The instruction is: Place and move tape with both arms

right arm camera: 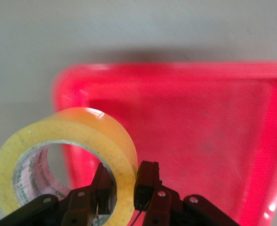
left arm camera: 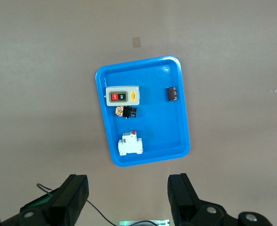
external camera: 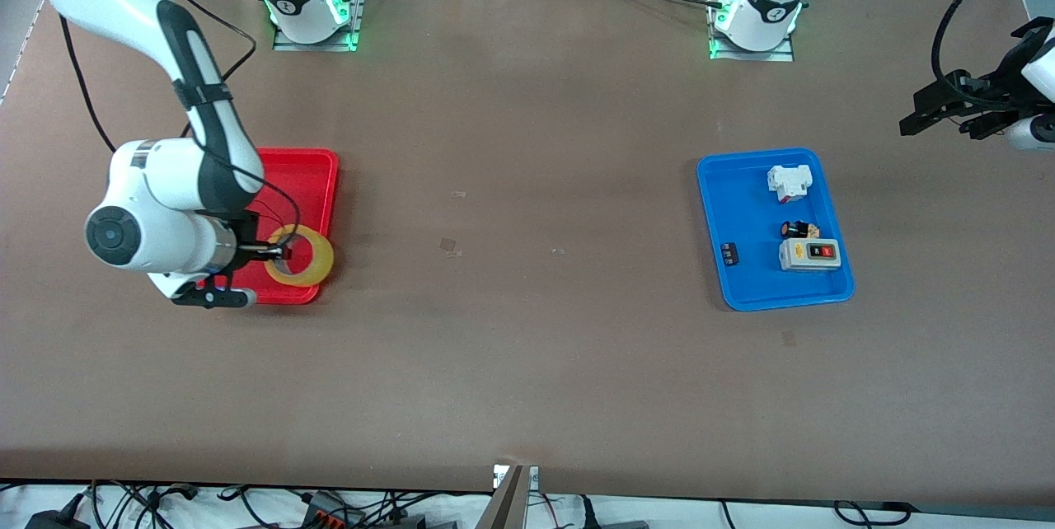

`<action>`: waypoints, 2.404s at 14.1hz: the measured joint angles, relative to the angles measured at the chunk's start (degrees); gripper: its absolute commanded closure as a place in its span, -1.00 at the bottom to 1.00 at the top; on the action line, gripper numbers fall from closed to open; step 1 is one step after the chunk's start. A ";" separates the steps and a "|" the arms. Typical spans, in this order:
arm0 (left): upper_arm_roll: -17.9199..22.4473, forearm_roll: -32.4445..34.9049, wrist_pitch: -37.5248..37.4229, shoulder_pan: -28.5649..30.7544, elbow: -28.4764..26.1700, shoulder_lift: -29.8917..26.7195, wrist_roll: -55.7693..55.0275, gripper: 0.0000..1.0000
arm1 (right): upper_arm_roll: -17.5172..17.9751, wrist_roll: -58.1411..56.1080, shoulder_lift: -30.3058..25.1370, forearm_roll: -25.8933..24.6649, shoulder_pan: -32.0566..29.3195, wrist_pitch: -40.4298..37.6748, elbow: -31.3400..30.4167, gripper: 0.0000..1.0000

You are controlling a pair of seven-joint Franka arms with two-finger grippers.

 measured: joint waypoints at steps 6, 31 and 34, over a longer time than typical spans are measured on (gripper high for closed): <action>0.00 0.00 0.00 0.00 -0.02 0.06 0.00 -1.00 | -0.92 -0.58 -5.32 -7.06 -2.12 0.93 -7.50 1.00; 0.00 0.00 0.00 -0.01 -0.39 0.36 0.00 -1.00 | -0.34 -1.39 -12.58 -4.08 -1.75 -29.12 29.89 -1.00; 0.00 0.00 0.00 -0.01 -0.39 0.36 0.00 -1.00 | -0.37 -1.38 -12.23 -3.79 -1.88 -29.11 30.72 -1.00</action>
